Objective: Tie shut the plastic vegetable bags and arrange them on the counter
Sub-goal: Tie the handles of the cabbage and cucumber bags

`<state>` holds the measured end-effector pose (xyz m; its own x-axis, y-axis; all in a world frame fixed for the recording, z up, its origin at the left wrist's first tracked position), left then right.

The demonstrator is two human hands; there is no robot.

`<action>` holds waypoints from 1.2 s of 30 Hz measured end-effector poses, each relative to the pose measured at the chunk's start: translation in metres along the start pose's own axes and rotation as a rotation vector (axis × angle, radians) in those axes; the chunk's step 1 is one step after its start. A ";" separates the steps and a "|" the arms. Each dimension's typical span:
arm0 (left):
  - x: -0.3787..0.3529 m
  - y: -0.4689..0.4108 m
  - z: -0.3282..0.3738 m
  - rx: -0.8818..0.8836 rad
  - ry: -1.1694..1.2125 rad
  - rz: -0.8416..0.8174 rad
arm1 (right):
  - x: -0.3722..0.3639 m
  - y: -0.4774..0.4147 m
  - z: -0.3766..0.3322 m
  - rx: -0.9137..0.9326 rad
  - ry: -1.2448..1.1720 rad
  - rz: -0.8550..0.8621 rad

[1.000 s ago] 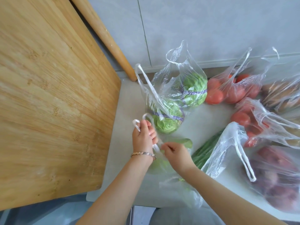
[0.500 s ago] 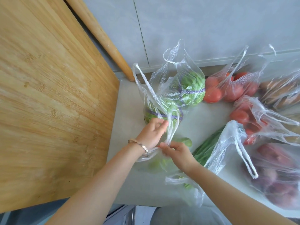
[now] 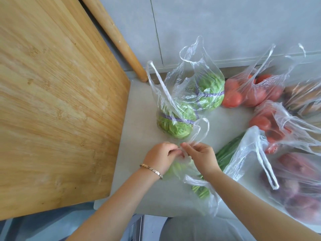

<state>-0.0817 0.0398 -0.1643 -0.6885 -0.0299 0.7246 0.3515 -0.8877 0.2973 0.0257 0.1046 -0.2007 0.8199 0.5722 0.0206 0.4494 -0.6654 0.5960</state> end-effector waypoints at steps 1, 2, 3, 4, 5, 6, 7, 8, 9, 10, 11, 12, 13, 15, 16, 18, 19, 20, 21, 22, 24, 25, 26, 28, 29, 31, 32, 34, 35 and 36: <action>0.002 -0.001 0.003 -0.012 -0.016 0.024 | 0.000 0.001 -0.005 0.016 0.006 0.012; 0.004 -0.001 0.004 -0.021 -0.008 0.046 | 0.000 0.002 -0.009 0.023 0.021 0.031; 0.005 -0.001 0.005 -0.026 0.018 0.062 | 0.001 0.002 -0.011 0.021 0.048 0.058; 0.005 0.000 0.005 -0.019 0.062 0.068 | 0.003 0.003 -0.012 0.003 0.073 0.088; 0.002 0.001 0.004 0.002 0.117 0.060 | 0.004 0.002 -0.011 -0.011 0.094 0.109; -0.001 0.003 0.002 0.036 0.179 0.048 | 0.005 0.002 -0.011 -0.007 0.113 0.122; -0.004 0.004 -0.001 0.074 0.243 0.039 | 0.004 0.003 -0.013 0.031 0.143 0.122; -0.006 0.005 -0.004 0.110 0.295 0.032 | 0.001 0.004 -0.016 0.095 0.186 0.112; -0.007 0.006 -0.006 0.138 0.336 0.028 | -0.001 0.006 -0.018 0.170 0.245 0.089; -0.008 0.006 -0.009 0.161 0.370 0.023 | -0.005 0.009 -0.021 0.235 0.307 0.052; -0.008 0.006 -0.011 0.182 0.403 0.015 | -0.008 0.012 -0.023 0.305 0.374 0.009; -0.008 0.007 -0.012 0.194 0.427 0.002 | -0.011 0.015 -0.025 0.369 0.440 -0.042; -0.007 0.007 -0.012 0.190 0.436 -0.015 | -0.014 0.018 -0.025 0.432 0.510 -0.095; -0.008 0.008 -0.008 0.165 0.417 -0.064 | -0.019 0.025 -0.024 0.535 0.631 -0.169; -0.009 0.008 -0.006 0.156 0.396 -0.091 | -0.020 0.026 -0.023 0.574 0.680 -0.183; -0.012 0.008 -0.005 0.143 0.319 -0.131 | -0.021 0.025 -0.023 0.610 0.765 -0.177; -0.012 0.007 -0.004 0.134 0.269 -0.141 | -0.022 0.024 -0.023 0.614 0.802 -0.163; -0.013 0.008 -0.004 0.124 0.225 -0.149 | -0.023 0.022 -0.023 0.623 0.834 -0.149; -0.013 0.008 -0.004 0.119 0.191 -0.160 | -0.025 0.022 -0.023 0.633 0.869 -0.139; -0.014 0.009 -0.004 0.112 0.166 -0.167 | -0.027 0.022 -0.023 0.651 0.908 -0.134; -0.013 0.011 -0.002 0.090 0.135 -0.164 | -0.028 0.022 -0.023 0.659 0.941 -0.132; -0.013 0.011 -0.001 0.080 0.130 -0.154 | -0.027 0.022 -0.024 0.639 0.914 -0.146; -0.011 0.012 0.000 0.068 0.127 -0.135 | -0.025 0.021 -0.025 0.626 0.861 -0.152; -0.008 0.013 0.004 0.047 0.095 -0.096 | -0.019 0.019 -0.027 0.576 0.737 -0.147; -0.006 0.014 0.006 0.033 0.071 -0.079 | -0.015 0.018 -0.027 0.534 0.680 -0.140; -0.005 0.015 0.011 -0.014 -0.008 -0.044 | -0.009 0.015 -0.024 0.450 0.578 -0.120; -0.006 0.015 0.014 -0.034 -0.050 -0.027 | -0.006 0.014 -0.021 0.394 0.514 -0.120; -0.009 0.015 0.015 -0.042 -0.109 0.012 | -0.003 0.012 -0.014 0.272 0.360 -0.141; -0.010 0.016 0.015 -0.037 -0.128 0.021 | -0.002 0.010 -0.010 0.212 0.277 -0.150; -0.010 0.016 0.015 -0.026 -0.140 0.031 | -0.001 0.008 -0.006 0.154 0.205 -0.165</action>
<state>-0.0594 0.0329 -0.1575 -0.5818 0.0057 0.8133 0.3532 -0.8990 0.2589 0.0265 0.1016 -0.1909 0.6498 0.7529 0.1047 0.6318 -0.6115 0.4764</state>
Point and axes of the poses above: each hand's wrist, its own y-axis away from the middle knuckle, its own x-axis out of the back of the hand, z = x × y, the point moved 8 cm from there along -y, towards the middle knuckle, and after that the axes turned 6 degrees about -x, right-handed, at the moved point
